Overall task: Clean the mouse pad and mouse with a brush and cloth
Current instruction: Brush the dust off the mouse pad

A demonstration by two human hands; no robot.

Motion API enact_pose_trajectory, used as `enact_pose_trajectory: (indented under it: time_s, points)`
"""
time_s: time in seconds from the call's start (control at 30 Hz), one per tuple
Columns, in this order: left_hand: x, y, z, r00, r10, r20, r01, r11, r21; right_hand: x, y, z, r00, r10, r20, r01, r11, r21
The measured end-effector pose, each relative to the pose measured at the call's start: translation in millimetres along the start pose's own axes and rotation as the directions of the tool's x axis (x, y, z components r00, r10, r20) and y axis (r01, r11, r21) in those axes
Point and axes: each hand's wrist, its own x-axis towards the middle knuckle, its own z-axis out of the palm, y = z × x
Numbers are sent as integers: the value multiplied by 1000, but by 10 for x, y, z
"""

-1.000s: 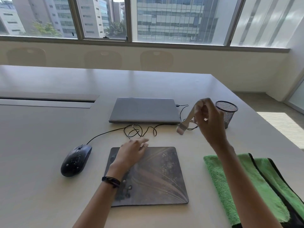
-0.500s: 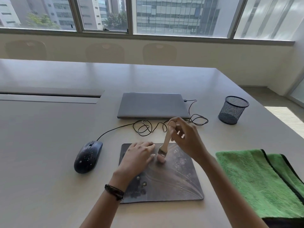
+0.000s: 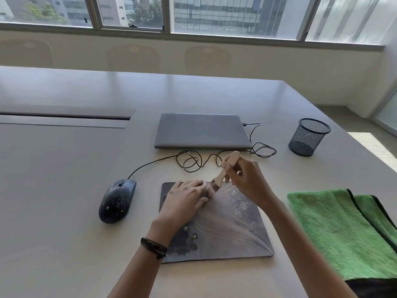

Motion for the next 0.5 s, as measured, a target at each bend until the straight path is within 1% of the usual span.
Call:
enact_pose_trajectory:
  time_s: [0.07, 0.13, 0.2, 0.23, 0.27, 0.33, 0.4, 0.43, 0.5]
  points:
    - [4, 0, 1, 1000, -4, 12, 4, 1000, 3, 9, 21, -40, 999, 42, -13, -43, 995, -95]
    - [6, 6, 3, 1000, -4, 26, 4, 1000, 8, 25, 39, -97, 995, 46, -92, -61, 984, -169]
    - [9, 10, -1, 999, -4, 32, 4, 1000, 16, 47, 10, -125, 984, -6, -175, -25, 984, -175]
    - [12, 13, -2, 999, -5, 33, 4, 1000, 17, 60, -18, -115, 981, -19, -194, -8, 991, -137]
    - [14, 15, -2, 999, -6, 34, 5, 1000, 14, 76, -45, -90, 982, -13, -191, -4, 996, -89]
    - [11, 14, -3, 999, -7, 36, 7, 1000, 1, 96, -62, -35, 992, 32, -122, -37, 999, -39]
    - [5, 11, -3, 999, -7, 37, 8, 1000, -6, 87, -17, -18, 995, 86, -55, -91, 991, -94]
    - [5, 9, -4, 999, -7, 39, 7, 1000, -2, 84, 19, -37, 993, 105, -62, -112, 984, -138]
    - [6, 9, 1, 999, -7, 42, 7, 1000, 6, 81, 85, -109, 985, 107, -133, -132, 972, -196]
